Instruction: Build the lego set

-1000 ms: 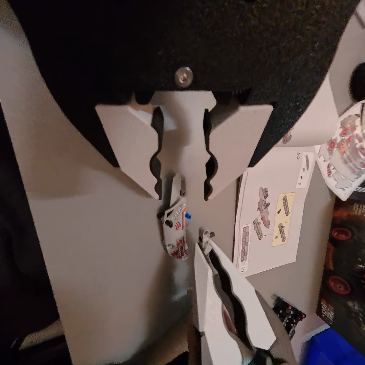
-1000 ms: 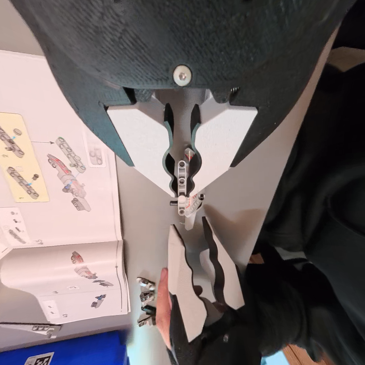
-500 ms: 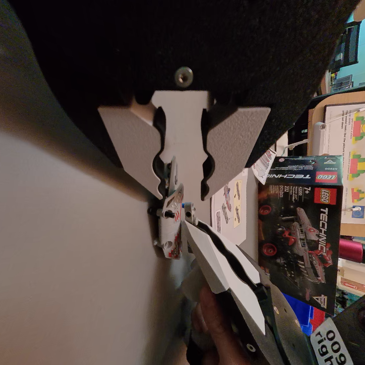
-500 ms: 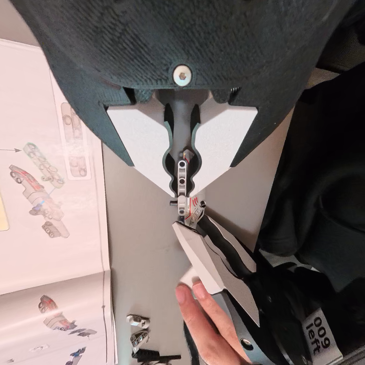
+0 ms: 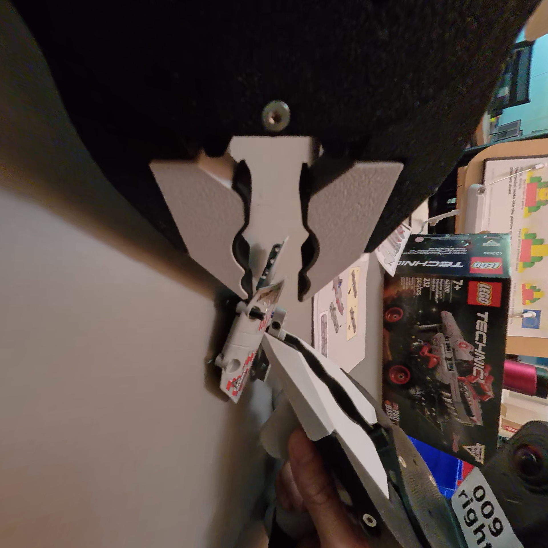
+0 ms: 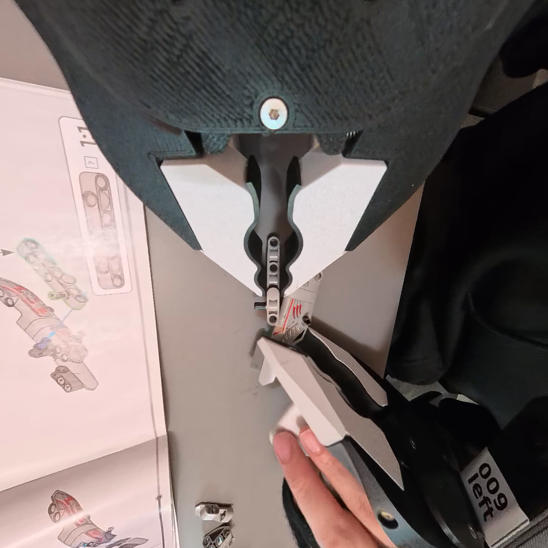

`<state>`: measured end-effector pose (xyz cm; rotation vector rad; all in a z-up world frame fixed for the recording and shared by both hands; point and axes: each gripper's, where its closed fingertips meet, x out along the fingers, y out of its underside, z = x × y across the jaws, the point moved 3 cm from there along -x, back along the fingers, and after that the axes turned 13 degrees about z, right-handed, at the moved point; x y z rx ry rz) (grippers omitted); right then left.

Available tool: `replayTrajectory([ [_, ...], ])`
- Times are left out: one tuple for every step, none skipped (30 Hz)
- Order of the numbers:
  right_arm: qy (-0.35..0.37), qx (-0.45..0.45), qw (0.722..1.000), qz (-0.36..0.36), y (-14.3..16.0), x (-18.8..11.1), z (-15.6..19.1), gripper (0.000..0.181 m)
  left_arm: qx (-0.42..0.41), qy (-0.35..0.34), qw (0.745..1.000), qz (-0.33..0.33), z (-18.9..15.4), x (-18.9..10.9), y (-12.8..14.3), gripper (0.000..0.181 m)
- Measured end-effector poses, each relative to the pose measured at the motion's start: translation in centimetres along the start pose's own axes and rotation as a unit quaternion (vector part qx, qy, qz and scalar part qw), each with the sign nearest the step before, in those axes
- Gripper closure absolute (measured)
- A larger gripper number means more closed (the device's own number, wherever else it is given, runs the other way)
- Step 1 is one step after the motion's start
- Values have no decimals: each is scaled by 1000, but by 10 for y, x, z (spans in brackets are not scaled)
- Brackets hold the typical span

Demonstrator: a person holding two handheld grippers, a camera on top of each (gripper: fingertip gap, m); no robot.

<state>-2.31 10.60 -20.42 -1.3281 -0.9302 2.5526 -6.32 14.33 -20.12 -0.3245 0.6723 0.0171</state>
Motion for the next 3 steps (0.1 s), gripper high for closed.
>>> replayTrajectory([
  [-1,0,1000,0,0,0,0,175,6,-4,1000,2,0,0,1,154],
  [-1,1,1000,0,0,0,0,175,13,-7,1000,3,0,1,1,156],
  [-1,3,1000,-1,0,0,-1,175,21,-12,1000,5,-1,1,0,157],
])
